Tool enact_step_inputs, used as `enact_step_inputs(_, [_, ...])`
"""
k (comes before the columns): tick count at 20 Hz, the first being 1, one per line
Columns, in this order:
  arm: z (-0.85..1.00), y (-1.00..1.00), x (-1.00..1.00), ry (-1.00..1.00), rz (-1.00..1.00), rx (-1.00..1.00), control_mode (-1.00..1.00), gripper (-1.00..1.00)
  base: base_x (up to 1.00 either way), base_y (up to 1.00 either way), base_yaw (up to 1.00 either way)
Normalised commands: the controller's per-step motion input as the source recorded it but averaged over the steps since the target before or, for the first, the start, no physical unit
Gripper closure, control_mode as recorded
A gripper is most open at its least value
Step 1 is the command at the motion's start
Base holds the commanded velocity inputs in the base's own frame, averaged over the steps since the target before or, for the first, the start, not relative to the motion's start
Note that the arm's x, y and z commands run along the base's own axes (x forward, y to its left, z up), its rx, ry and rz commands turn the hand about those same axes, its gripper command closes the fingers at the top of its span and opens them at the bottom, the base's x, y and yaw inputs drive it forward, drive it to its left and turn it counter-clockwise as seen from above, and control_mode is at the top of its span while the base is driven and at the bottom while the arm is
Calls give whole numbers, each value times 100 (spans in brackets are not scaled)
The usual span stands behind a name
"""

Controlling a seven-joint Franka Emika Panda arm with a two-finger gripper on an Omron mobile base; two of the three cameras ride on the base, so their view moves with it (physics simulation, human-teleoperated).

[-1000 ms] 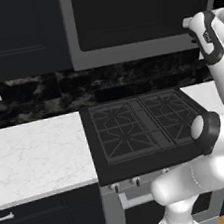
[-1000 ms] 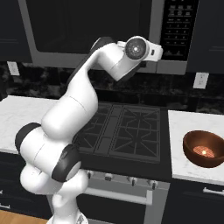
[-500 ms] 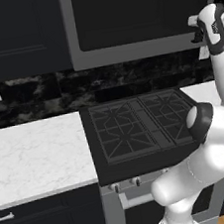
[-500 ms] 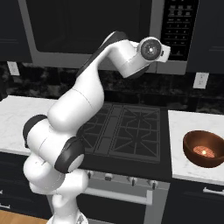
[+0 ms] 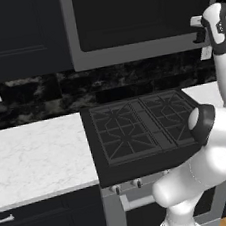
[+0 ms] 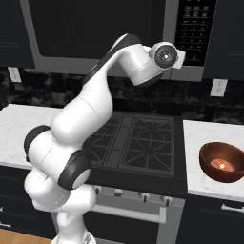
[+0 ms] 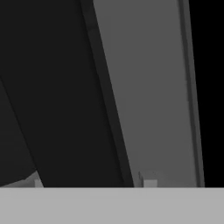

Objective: Open the microwave, place the bowl with waffle inside the microwave, then close the microwave door and turn it on.

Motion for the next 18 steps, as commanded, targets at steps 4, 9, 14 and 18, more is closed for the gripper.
enact_step_inputs(4, [0, 0, -27, 0, 0, 0, -100, 100, 0, 0, 0])
enact_step_inputs(9, [11, 0, -98, 0, 3, -3, -100, 100, 0, 0, 0])
enact_step_inputs(14, [25, 0, -100, 0, 6, -5, -100, 100, 0, 0, 0])
enact_step_inputs(18, [26, 0, -100, 0, 5, -6, -100, 100, 0, 0, 0])
